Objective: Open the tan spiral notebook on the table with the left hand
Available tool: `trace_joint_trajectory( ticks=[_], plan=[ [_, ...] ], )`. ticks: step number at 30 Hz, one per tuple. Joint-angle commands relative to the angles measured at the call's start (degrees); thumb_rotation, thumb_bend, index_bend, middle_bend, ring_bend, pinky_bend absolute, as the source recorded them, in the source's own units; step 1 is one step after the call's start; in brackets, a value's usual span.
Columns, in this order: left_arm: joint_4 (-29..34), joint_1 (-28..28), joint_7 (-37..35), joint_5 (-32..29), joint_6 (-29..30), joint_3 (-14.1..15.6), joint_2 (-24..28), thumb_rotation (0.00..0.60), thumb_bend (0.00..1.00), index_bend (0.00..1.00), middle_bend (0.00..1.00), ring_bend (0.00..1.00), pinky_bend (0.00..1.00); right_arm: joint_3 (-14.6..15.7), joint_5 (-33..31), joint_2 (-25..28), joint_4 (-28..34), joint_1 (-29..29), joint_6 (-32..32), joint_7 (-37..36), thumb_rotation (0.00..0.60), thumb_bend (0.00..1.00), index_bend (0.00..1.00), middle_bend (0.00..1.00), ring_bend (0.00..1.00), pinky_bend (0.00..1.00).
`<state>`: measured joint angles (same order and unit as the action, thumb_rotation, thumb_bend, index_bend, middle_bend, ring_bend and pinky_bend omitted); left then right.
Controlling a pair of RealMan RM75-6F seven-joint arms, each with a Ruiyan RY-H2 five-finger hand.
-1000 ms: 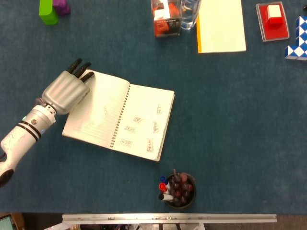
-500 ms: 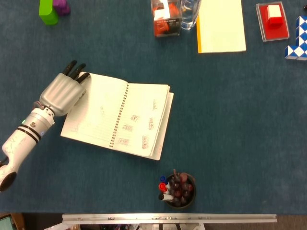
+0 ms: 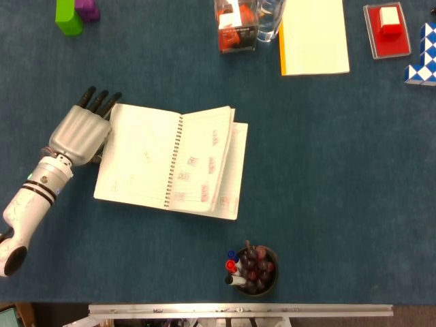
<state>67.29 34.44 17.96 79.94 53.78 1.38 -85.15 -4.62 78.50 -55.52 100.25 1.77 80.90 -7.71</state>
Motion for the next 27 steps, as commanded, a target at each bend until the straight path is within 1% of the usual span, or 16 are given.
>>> trace_joint_trajectory(
  ticks=[1, 6, 9, 13, 18, 22, 25, 26, 27],
  plan=[
    [0.5, -0.4, 0.5, -0.2, 1.0, -0.5, 0.3, 0.331, 0.31, 0.0, 0.0, 0.0, 0.04, 0.0, 0.0, 0.0, 0.0, 0.0, 0.0, 0.0, 0.6, 0.28, 0.16, 0.25, 0.16, 0.21],
    [1.9, -0.9, 0.9, -1.0, 2.7, -1.8, 1.7, 0.319, 0.31, 0.0, 0.0, 0.0, 0.04, 0.0, 0.0, 0.0, -0.1, 0.0, -0.1, -0.1, 0.6, 0.28, 0.16, 0.25, 0.16, 0.21],
    [3.0, -1.1, 2.6, -1.7, 3.6, -2.6, 3.2, 0.319, 0.31, 0.0, 0.0, 0.0, 0.04, 0.0, 0.1, 0.0, -0.1, 0.0, 0.0, -0.1, 0.6, 0.28, 0.16, 0.25, 0.16, 0.21],
    [6.0, -1.4, 2.4, -2.9, 5.1, -4.3, 5.7, 0.34, 0.31, 0.0, 0.0, 0.0, 0.04, 0.0, 0.0, -0.1, -0.3, 0.1, -0.2, -0.2, 0.6, 0.28, 0.16, 0.25, 0.16, 0.21],
    [11.3, -2.1, 0.8, -3.0, 7.3, -5.7, 9.8, 0.345, 0.31, 0.0, 0.0, 0.0, 0.04, -0.1, -0.1, -0.4, -0.6, 0.3, -0.5, -0.2, 0.6, 0.28, 0.16, 0.25, 0.16, 0.21],
    [16.4, -2.7, -0.4, -1.2, 9.3, -5.7, 12.9, 0.346, 0.31, 0.0, 0.0, 0.0, 0.04, -0.1, -0.1, -0.5, -0.6, 0.4, -0.6, -0.2, 0.6, 0.28, 0.16, 0.25, 0.16, 0.21],
    [20.4, -3.6, -0.3, -0.6, 10.9, -5.7, 15.1, 0.358, 0.31, 0.0, 0.0, 0.0, 0.04, -0.2, -0.1, -0.4, -0.5, 0.4, -0.6, 0.0, 0.6, 0.28, 0.16, 0.25, 0.16, 0.21],
    [22.2, -4.1, 0.0, -0.9, 11.5, -5.7, 16.0, 0.375, 0.31, 0.0, 0.0, 0.0, 0.04, -0.2, -0.1, -0.3, -0.5, 0.4, -0.5, 0.1, 0.6, 0.28, 0.16, 0.25, 0.16, 0.21],
    [23.5, -4.5, 0.0, -1.4, 12.0, -5.8, 16.5, 0.41, 0.31, 0.0, 0.0, 0.0, 0.04, -0.3, -0.1, -0.3, -0.5, 0.4, -0.3, 0.1, 0.6, 0.28, 0.16, 0.25, 0.16, 0.21]
  ],
)
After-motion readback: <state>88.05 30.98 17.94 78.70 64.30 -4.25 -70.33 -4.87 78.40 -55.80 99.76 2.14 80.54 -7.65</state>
